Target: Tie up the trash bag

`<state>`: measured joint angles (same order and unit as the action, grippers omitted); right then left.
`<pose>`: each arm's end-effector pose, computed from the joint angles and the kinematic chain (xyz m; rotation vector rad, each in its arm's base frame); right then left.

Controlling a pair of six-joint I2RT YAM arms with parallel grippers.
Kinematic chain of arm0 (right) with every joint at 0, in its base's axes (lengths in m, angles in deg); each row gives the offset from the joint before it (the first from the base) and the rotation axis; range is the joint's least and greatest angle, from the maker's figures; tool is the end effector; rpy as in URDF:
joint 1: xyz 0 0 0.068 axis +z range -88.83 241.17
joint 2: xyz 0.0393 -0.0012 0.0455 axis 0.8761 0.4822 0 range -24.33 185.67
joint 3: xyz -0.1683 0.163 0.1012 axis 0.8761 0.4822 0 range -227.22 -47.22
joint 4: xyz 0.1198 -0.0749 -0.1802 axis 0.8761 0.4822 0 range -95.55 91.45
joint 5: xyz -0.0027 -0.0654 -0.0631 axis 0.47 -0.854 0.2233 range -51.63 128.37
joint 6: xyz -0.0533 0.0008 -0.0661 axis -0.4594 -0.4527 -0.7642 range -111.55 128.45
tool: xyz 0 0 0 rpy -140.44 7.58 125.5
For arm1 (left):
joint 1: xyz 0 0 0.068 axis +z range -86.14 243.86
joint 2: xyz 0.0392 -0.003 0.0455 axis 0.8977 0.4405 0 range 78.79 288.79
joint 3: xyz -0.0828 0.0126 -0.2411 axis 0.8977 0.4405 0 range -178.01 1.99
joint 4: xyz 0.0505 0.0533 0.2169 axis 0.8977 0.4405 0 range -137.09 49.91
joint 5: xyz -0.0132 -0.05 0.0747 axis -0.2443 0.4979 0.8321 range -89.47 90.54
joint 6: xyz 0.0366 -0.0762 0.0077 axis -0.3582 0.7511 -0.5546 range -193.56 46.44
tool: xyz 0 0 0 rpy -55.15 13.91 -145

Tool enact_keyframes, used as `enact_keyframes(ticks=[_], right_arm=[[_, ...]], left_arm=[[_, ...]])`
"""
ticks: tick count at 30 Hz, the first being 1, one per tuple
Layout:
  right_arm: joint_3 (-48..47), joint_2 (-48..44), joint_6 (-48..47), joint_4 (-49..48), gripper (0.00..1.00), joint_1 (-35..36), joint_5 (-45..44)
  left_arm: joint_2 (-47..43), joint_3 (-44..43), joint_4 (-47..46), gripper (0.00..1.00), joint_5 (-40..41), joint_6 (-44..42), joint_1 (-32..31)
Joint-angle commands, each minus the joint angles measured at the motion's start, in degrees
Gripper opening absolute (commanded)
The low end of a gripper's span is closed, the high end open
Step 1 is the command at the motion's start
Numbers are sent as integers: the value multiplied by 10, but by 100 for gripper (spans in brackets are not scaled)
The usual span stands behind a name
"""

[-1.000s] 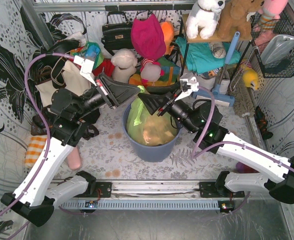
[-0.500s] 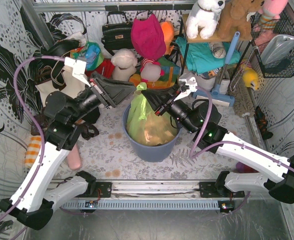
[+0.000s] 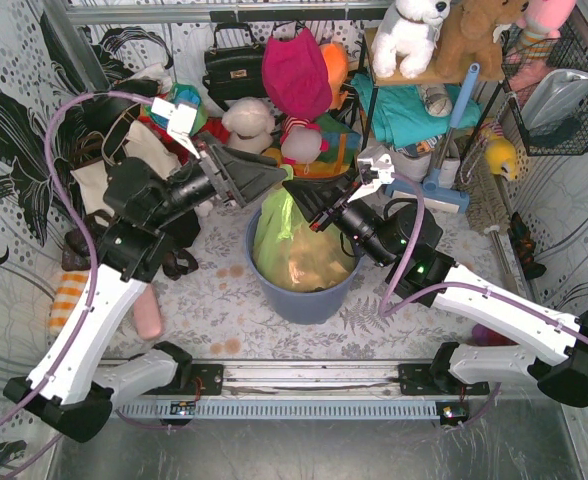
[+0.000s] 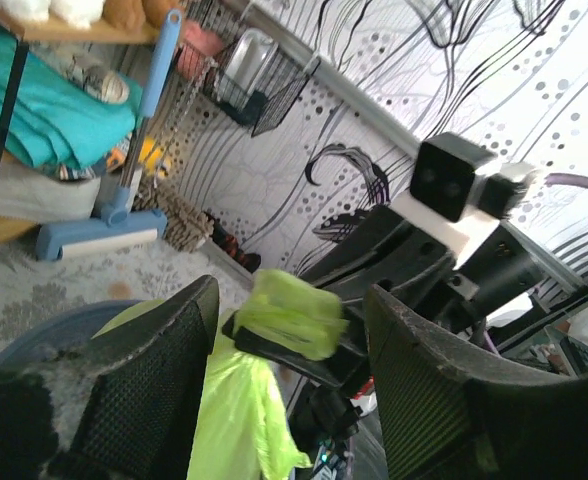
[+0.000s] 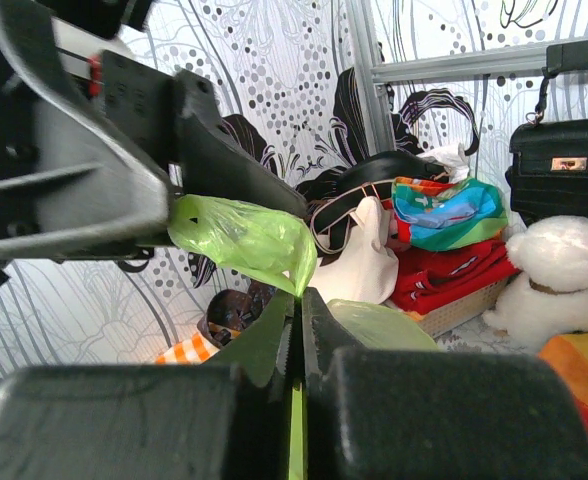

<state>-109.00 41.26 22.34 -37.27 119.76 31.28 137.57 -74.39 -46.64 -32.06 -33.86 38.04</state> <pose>0.1448 0.2194 0.4525 -0.3258 1.1017 1.0652 0.1673 -0.1256 0.4847 0.3661 1.3982 -1.3158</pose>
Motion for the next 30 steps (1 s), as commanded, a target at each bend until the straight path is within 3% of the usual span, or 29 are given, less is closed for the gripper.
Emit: enact_keyframes(ticks=[1,4,13,18,27,30], right_arm=[[-9,-6,5,-24,0,1,-1],[-6,-10,6,-25,0,2,-1],[1,-12,14,-24,0,1,-3],[9,-11,23,-24,0,2,-6],[11,-11,27,-23,0,3,-12],[10,-13,25,-24,0,4,-15]], left_arm=[[18,-13,2,68,-37,-12,-1],[25,-16,3,65,-34,-15,-5],[51,-58,23,18,-7,-27,-5],[44,-79,5,6,27,-40,-5],[22,-58,-66,7,37,-40,-5],[-1,-39,-65,19,74,-40,-5]])
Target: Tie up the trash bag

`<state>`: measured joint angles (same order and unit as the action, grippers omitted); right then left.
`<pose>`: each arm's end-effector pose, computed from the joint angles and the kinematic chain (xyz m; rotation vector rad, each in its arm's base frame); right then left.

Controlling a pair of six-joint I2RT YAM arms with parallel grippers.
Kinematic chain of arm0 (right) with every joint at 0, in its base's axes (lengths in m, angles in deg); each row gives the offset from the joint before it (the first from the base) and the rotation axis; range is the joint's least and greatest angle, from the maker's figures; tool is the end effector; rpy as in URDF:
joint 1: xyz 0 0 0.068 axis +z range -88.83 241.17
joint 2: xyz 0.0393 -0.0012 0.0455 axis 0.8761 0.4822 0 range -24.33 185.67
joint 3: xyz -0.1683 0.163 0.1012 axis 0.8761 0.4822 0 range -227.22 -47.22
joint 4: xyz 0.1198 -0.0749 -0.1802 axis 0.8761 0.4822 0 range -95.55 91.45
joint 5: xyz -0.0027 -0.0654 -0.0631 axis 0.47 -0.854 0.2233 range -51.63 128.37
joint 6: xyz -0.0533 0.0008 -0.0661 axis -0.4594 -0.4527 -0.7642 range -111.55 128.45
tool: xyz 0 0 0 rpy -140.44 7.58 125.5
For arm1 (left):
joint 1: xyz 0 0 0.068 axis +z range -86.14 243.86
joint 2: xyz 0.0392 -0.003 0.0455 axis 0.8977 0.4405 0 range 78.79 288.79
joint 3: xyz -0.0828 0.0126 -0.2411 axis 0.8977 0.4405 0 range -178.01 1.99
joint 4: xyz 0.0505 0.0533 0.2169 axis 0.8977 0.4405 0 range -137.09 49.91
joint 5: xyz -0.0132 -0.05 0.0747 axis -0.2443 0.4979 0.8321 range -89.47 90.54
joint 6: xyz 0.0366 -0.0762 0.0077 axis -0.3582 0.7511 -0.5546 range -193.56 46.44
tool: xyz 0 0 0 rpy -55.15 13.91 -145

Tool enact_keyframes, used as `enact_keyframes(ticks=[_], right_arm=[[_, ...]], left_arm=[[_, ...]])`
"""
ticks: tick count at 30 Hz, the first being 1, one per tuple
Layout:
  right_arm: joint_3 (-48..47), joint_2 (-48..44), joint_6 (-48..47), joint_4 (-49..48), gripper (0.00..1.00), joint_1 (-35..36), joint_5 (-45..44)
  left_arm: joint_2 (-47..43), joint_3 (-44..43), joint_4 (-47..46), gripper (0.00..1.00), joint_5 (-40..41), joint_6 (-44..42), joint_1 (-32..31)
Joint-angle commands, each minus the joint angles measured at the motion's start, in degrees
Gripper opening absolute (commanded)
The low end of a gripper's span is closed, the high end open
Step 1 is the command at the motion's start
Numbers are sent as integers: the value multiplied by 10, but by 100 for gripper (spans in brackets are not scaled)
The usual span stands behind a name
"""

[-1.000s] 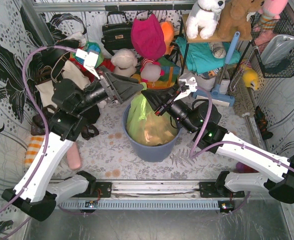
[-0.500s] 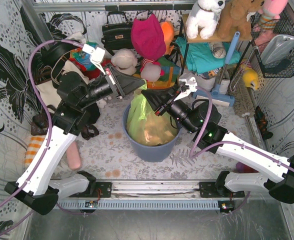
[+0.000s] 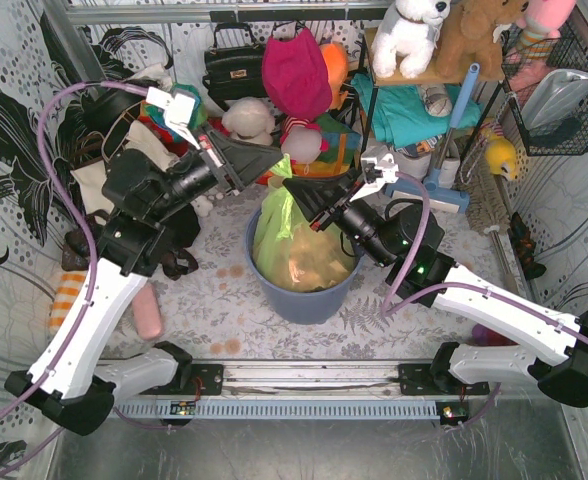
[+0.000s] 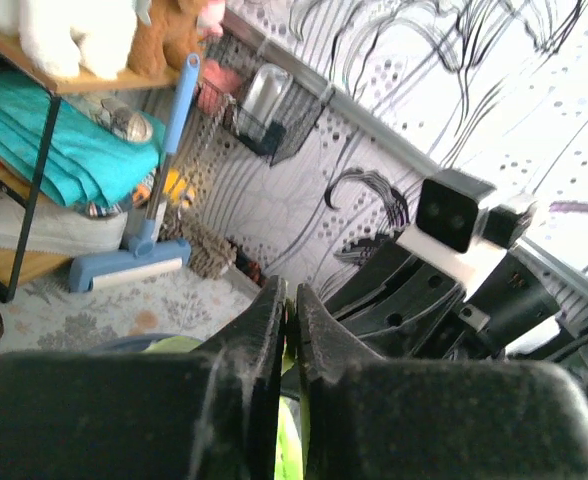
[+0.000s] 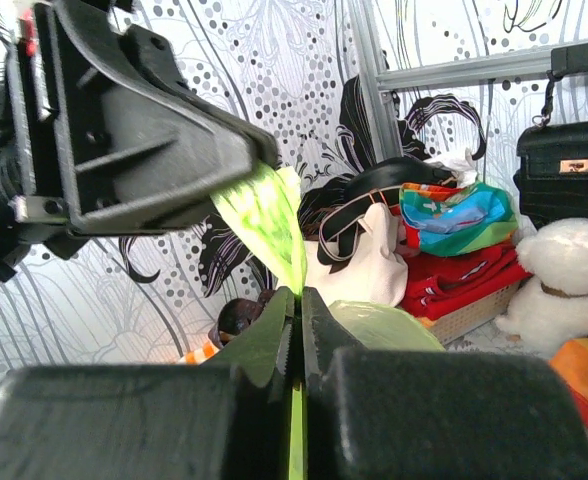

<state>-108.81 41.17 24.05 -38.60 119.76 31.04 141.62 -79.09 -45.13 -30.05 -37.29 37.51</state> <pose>0.1441 0.2177 0.4548 -0.2976 1.0901 1.0961 0.1812 -0.1321 0.4937 0.3750 1.3916 -1.2550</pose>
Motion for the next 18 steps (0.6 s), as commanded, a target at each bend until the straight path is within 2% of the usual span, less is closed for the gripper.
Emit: enact_keyframes(ticks=[1,6,8,14,18], right_arm=[[8,-12,8,-10,0,4,-12],[6,-11,8,-11,0,4,-13],[4,-9,8,-12,0,4,-12],[1,-5,7,-15,0,4,-12],[-2,-1,7,-17,0,4,-10]], left_arm=[[-46,10,-74,22,62,-9,0],[-65,7,-24,30,109,-35,0],[-64,6,-19,35,92,-39,0],[-58,28,-39,60,-28,-20,0],[-58,56,-40,64,-23,-22,0]])
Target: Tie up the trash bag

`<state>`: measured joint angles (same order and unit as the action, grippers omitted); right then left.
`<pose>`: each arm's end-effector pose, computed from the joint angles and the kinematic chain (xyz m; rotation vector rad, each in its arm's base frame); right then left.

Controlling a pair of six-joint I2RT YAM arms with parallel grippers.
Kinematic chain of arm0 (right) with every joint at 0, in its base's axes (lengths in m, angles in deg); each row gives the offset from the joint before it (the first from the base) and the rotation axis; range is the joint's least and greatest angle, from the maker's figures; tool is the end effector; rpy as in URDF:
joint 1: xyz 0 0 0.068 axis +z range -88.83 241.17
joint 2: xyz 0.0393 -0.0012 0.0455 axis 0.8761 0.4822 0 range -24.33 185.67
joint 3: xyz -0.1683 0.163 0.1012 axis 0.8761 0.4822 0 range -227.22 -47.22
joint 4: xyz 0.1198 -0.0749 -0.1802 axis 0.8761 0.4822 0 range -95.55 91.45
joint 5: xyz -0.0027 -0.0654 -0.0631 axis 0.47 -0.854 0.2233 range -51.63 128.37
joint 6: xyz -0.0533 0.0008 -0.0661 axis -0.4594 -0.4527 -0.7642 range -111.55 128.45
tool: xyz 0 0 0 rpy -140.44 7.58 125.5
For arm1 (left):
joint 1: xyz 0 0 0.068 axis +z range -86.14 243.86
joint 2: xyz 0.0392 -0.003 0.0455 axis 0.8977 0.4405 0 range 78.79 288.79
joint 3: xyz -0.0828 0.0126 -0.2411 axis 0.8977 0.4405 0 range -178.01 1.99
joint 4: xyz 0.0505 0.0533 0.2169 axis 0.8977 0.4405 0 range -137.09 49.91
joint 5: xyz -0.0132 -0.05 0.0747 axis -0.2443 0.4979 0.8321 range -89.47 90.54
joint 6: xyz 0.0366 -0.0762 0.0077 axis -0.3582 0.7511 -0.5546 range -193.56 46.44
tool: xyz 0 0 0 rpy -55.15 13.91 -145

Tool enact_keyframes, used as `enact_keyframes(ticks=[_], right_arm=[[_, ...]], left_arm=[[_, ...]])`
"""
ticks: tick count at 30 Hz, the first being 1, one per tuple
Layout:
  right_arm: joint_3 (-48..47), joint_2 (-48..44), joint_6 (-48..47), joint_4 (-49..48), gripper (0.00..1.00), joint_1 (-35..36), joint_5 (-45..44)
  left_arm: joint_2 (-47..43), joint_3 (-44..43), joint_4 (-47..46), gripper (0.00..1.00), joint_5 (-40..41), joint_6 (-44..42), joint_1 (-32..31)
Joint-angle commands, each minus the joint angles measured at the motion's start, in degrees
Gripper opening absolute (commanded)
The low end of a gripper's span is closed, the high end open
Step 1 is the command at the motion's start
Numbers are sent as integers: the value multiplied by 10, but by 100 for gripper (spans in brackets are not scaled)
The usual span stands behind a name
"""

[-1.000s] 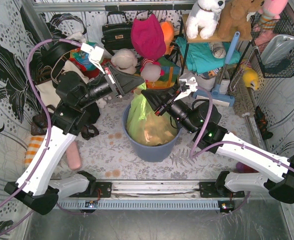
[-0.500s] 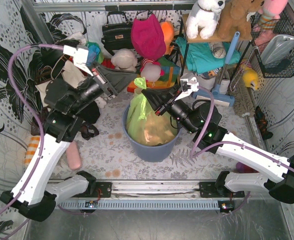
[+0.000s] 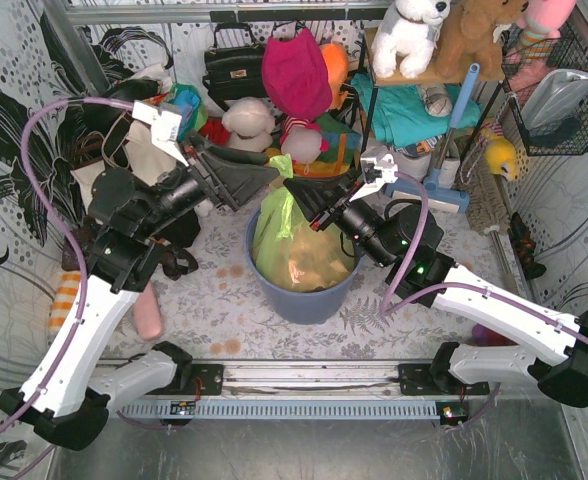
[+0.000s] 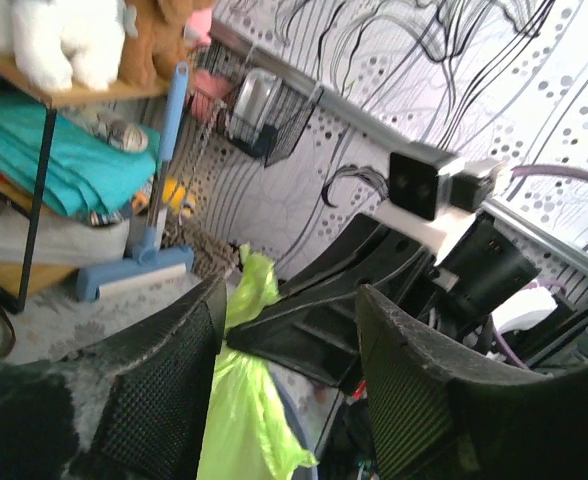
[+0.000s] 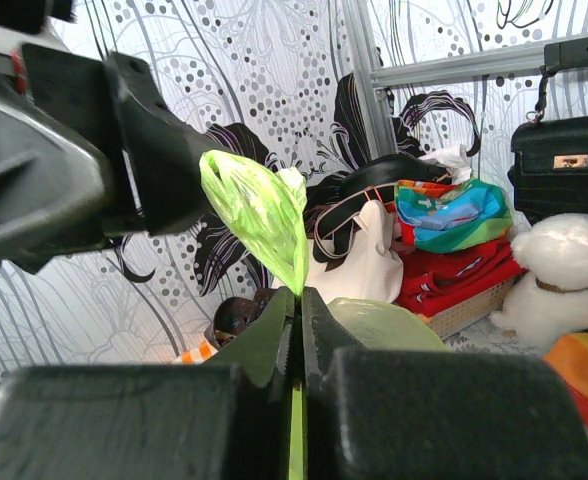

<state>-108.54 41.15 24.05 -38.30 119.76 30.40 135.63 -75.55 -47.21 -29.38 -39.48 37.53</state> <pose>0.1452 0.2179 0.4525 -0.2913 1.1022 1.0870 0.1541 -0.1178 0.4989 0.4033 1.2946 -1.2145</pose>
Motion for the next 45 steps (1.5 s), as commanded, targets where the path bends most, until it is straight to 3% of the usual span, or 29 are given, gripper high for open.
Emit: enact_keyframes(ticks=[1,11,15,19,28,35,42,45], right_arm=[[-6,0,7,-20,0,4,-3],[-9,3,11,-19,0,5,0],[-9,3,12,-20,0,5,0],[-9,4,13,-20,0,6,1],[-6,4,14,-19,0,6,0],[-4,1,12,-18,0,6,-4],[-9,-14,13,8,0,7,-12],[-24,-30,32,54,14,7,-10]], left_arm=[[4,25,-23,64,-28,2,0],[43,25,-76,61,-38,28,-4],[53,20,-76,51,-31,25,-7],[57,20,-72,35,-17,22,-6],[61,13,-70,33,1,20,-6],[61,9,-63,6,3,17,-7],[52,15,-70,0,9,11,-6],[54,15,-70,0,6,11,-6]])
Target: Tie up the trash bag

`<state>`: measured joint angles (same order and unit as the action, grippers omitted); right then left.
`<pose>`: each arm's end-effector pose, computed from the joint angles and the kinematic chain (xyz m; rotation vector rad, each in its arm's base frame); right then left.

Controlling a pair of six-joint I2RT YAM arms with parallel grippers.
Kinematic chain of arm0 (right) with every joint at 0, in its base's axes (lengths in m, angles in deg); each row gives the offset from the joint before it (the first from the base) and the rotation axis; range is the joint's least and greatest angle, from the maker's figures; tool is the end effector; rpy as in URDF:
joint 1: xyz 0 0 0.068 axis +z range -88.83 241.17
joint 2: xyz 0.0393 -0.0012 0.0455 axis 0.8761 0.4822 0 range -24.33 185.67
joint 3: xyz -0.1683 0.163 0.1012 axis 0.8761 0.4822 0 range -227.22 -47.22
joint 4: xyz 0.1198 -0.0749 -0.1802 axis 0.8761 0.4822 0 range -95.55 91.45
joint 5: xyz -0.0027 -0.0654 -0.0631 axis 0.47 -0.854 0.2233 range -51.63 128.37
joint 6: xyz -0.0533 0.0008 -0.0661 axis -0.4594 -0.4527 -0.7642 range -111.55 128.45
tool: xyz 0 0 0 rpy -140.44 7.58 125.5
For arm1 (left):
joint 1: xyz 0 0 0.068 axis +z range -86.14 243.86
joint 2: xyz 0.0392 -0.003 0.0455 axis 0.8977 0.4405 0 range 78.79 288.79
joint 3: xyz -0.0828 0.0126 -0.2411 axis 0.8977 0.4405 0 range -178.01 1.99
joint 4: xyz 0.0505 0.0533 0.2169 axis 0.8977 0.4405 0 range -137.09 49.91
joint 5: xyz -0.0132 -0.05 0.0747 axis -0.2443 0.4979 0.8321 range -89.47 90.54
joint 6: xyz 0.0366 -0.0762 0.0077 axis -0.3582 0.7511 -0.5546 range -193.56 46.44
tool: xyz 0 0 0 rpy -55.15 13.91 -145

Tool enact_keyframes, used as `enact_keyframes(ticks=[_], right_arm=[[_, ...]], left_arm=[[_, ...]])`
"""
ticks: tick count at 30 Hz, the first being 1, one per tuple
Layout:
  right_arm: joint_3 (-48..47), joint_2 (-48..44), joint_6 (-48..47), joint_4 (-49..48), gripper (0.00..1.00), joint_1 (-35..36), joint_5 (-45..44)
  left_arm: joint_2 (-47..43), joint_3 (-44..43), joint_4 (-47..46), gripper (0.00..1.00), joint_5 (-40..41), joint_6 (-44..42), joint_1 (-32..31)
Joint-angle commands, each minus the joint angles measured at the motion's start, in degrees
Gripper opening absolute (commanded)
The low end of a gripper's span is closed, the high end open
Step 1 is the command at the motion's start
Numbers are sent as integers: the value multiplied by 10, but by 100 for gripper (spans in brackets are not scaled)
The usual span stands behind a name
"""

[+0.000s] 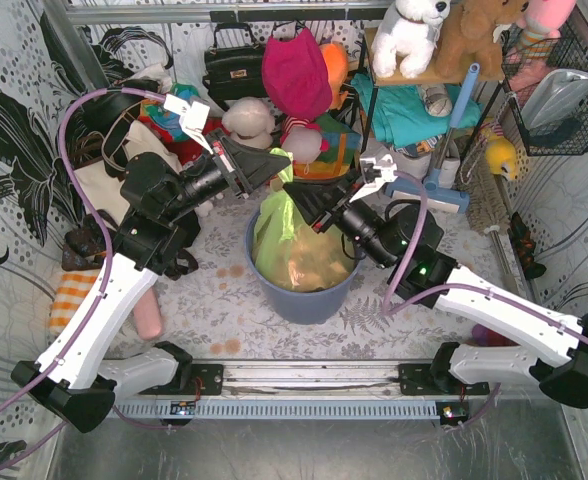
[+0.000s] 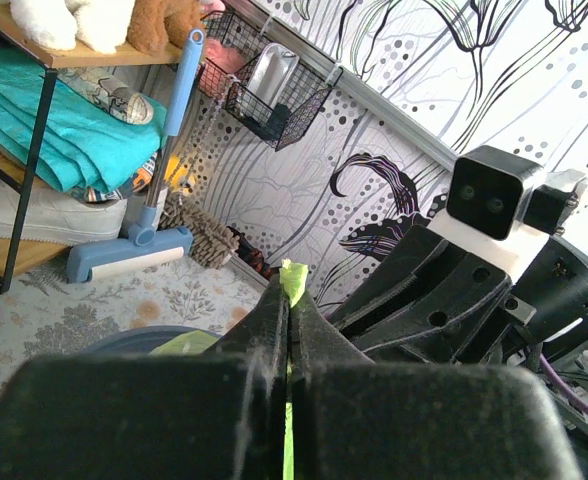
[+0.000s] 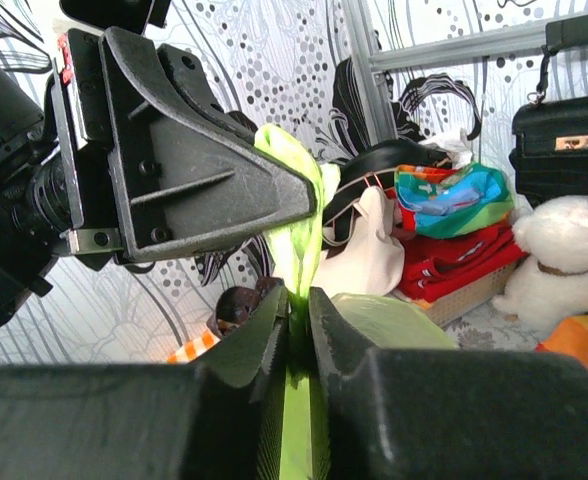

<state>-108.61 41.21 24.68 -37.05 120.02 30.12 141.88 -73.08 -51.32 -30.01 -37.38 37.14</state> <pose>0.1454 0.2198 0.4498 -0.2924 1.1266 1.0911 0.1923 -0.1393 0.4736 0.3798 1.3923 -1.2586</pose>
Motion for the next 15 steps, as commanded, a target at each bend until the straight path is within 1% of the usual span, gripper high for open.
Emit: enact_keyframes(ticks=[1,4,6,8,11,13,15], right_arm=[[-28,-35,35,58,18,4,-5],[-55,-48,79,139,29,4,4],[-69,-55,112,188,34,4,14],[-77,-61,149,230,35,5,25],[-84,-58,198,275,34,8,52],[-89,-54,218,303,33,15,54],[-91,-48,232,325,36,21,47]], left_arm=[[-8,-8,-31,0,11,-8,-2],[-6,-6,-33,0,10,-6,-2],[-6,-6,-33,0,12,-6,-2],[-5,-6,-32,0,12,-6,-2],[-2,-6,-29,0,12,-6,-3],[-1,-5,-29,0,14,-6,-3],[-1,-4,-30,0,14,-5,-3]])
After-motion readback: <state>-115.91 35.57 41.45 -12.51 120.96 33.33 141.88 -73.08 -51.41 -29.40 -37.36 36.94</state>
